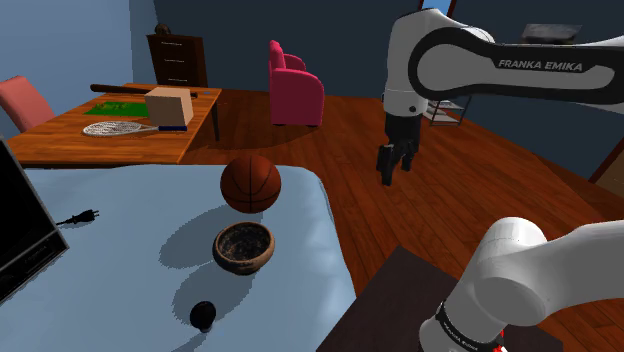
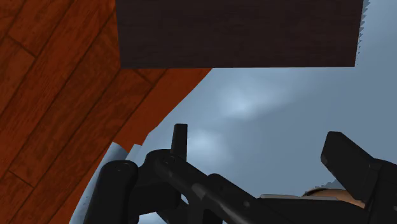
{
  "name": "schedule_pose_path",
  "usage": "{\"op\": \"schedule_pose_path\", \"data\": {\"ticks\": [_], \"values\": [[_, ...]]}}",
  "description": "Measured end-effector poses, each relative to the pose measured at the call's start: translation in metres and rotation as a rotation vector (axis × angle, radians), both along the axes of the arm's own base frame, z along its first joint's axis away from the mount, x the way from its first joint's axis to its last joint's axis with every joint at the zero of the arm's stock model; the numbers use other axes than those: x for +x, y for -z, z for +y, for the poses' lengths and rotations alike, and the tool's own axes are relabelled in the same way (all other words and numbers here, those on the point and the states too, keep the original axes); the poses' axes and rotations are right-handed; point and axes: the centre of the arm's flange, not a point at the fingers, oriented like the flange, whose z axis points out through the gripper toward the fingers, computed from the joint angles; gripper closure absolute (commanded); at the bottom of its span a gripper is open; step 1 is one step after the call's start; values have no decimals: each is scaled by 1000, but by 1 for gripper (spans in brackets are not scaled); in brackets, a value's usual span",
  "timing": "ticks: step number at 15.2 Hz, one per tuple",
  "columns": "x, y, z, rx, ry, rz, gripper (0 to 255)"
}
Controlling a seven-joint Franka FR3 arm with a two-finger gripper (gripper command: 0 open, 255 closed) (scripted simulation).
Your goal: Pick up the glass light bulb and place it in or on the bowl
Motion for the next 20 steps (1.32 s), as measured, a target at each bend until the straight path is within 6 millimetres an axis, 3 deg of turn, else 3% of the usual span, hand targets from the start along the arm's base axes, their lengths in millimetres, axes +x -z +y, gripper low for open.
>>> {"op": "schedule_pose_path", "data": {"ticks": [3, 7, 20], "values": [[3, 9, 11, 2, 3, -3, 0], [13, 36, 49, 9, 14, -14, 0], [71, 121, 180, 37, 52, -54, 0]]}}
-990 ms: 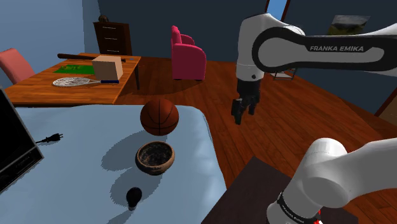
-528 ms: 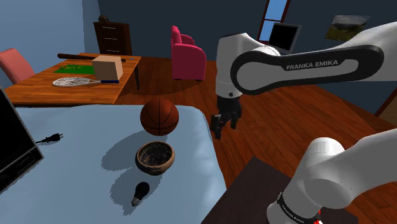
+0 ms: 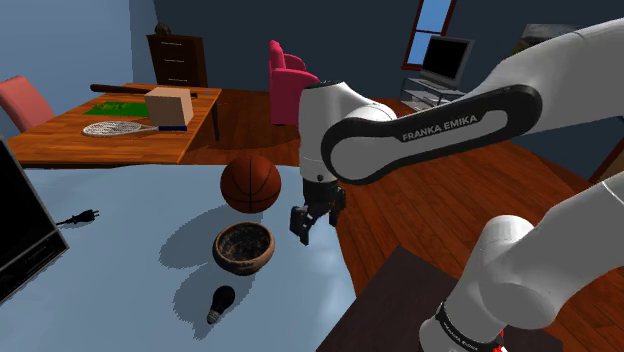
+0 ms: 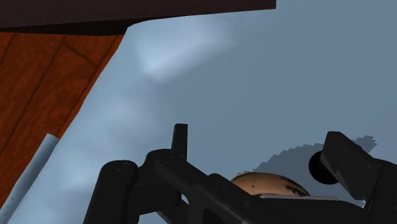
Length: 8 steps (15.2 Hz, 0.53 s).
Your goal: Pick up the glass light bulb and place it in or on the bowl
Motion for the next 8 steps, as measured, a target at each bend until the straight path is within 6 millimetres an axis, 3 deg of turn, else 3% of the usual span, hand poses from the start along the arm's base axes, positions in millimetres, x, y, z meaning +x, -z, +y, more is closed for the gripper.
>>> {"op": "schedule_pose_path", "data": {"ticks": [8], "values": [[36, 55, 75, 16, 24, -24, 0]]}}
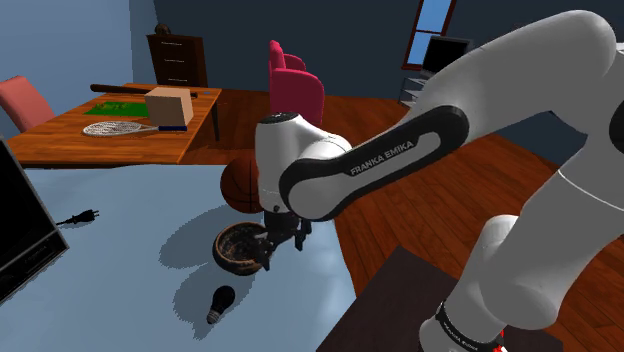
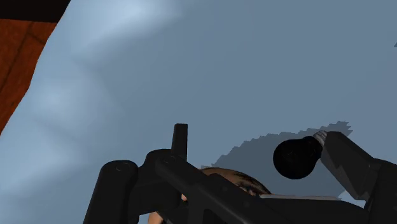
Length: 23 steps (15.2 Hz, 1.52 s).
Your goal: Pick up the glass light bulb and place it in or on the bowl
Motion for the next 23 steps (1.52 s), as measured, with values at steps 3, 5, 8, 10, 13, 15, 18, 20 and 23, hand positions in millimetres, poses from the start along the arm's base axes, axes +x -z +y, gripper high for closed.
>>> {"op": "schedule_pose_path", "data": {"ticks": [3, 5, 8, 10, 13, 15, 18, 20, 23], "values": [[14, 17, 30, 6, 9, -9, 0], [24, 29, 49, 11, 15, -15, 0], [43, 48, 81, 18, 24, -24, 0], [52, 61, 99, 22, 30, -29, 0], [67, 78, 132, 30, 39, -39, 0], [79, 90, 152, 34, 45, -45, 0], [83, 105, 160, 36, 48, -48, 0], [83, 114, 161, 36, 49, -48, 0], [83, 131, 163, 36, 49, -48, 0]]}}
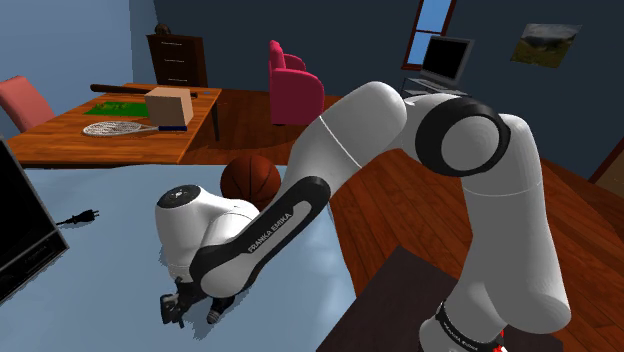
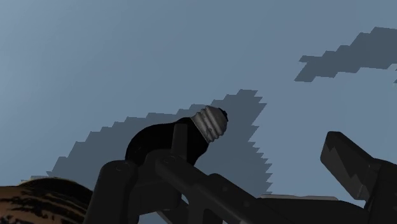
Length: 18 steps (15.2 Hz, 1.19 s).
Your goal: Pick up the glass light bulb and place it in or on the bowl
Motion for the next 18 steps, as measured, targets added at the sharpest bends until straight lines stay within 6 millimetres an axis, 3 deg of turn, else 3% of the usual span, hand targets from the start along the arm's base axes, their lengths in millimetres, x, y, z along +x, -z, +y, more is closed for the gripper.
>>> {"op": "schedule_pose_path", "data": {"ticks": [7, 8, 17, 18], "values": [[0, 8, 0, 0, 0, 0, 0], [0, 8, 0, 0, 0, 0, 255], [0, 8, 0, 0, 0, 0, 255], [0, 8, 0, 0, 0, 0, 0]]}}
